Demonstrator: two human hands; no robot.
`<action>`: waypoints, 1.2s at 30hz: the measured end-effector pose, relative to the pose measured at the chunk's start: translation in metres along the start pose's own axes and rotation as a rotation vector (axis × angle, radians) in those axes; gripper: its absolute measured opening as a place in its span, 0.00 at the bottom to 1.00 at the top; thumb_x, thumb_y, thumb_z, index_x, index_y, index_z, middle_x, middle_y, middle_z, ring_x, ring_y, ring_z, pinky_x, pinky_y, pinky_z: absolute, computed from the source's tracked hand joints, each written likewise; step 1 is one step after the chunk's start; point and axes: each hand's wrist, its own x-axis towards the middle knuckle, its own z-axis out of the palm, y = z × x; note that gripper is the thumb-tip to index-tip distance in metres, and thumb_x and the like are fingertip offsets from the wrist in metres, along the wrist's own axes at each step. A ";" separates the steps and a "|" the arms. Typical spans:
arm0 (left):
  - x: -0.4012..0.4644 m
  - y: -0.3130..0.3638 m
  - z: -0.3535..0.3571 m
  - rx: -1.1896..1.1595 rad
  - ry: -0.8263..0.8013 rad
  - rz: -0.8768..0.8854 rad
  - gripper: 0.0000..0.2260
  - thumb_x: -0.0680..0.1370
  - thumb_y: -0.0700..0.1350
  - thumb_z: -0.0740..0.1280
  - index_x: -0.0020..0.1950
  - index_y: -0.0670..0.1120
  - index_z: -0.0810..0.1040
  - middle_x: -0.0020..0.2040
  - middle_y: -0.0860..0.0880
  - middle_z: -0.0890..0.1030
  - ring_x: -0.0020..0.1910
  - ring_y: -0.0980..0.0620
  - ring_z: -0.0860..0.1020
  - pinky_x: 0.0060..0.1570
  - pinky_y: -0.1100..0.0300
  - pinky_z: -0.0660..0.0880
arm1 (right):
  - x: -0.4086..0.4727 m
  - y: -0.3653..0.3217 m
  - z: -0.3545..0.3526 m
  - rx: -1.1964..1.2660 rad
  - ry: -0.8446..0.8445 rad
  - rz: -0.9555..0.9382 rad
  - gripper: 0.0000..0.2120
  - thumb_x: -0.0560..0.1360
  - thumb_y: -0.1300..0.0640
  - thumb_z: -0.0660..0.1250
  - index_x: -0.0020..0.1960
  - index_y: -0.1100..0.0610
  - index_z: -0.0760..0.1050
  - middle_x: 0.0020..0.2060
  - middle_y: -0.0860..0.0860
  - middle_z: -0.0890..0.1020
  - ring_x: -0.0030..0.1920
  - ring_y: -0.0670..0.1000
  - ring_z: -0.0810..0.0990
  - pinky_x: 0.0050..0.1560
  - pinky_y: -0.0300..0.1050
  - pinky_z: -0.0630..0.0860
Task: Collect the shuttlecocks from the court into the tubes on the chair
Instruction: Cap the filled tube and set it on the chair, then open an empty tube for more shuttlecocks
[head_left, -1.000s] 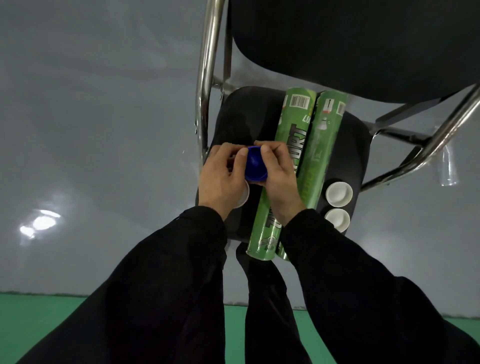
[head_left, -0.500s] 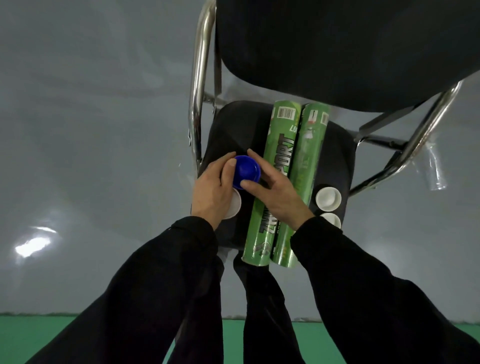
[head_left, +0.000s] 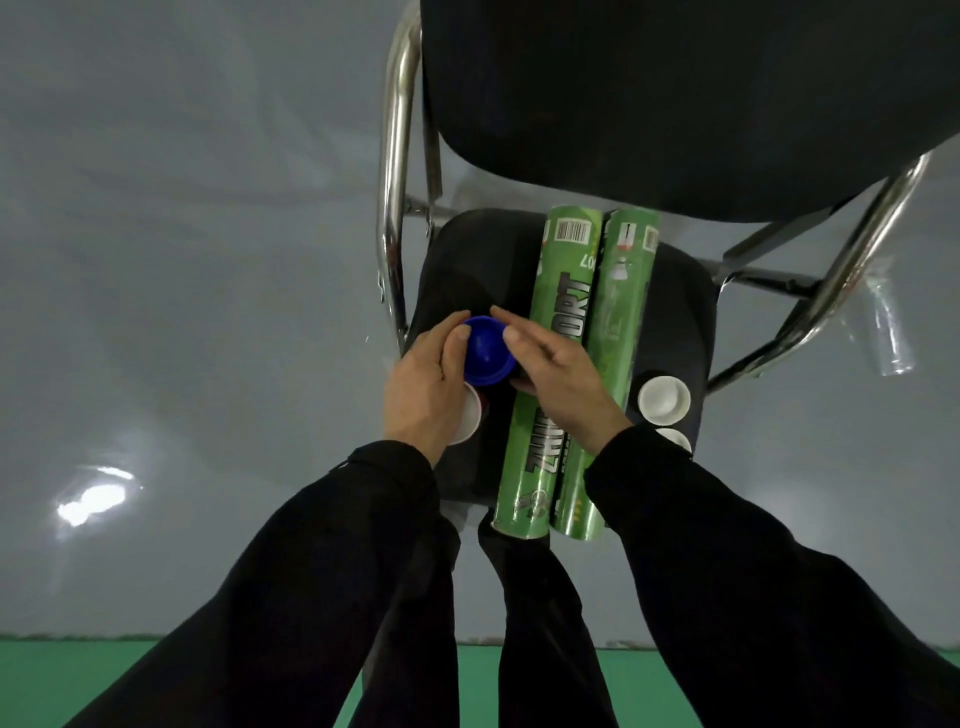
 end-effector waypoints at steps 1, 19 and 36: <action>0.000 0.000 0.001 0.009 0.003 0.006 0.17 0.87 0.53 0.56 0.72 0.53 0.76 0.67 0.49 0.80 0.63 0.54 0.77 0.65 0.57 0.74 | 0.000 0.002 0.002 0.008 0.024 -0.010 0.16 0.84 0.50 0.60 0.71 0.44 0.74 0.65 0.44 0.79 0.66 0.43 0.78 0.66 0.46 0.77; -0.013 -0.008 -0.009 -0.073 0.092 -0.105 0.23 0.82 0.65 0.52 0.65 0.53 0.76 0.59 0.52 0.80 0.59 0.52 0.79 0.62 0.46 0.77 | -0.016 0.009 0.027 -0.132 0.181 -0.115 0.19 0.84 0.54 0.62 0.74 0.47 0.72 0.67 0.41 0.78 0.68 0.36 0.74 0.68 0.39 0.73; -0.042 -0.015 -0.023 -0.414 0.092 -0.287 0.23 0.84 0.50 0.63 0.78 0.54 0.62 0.62 0.54 0.74 0.59 0.53 0.79 0.55 0.56 0.80 | -0.021 0.028 0.033 -1.006 0.515 -0.436 0.21 0.83 0.54 0.61 0.75 0.44 0.69 0.74 0.53 0.71 0.63 0.55 0.79 0.58 0.53 0.80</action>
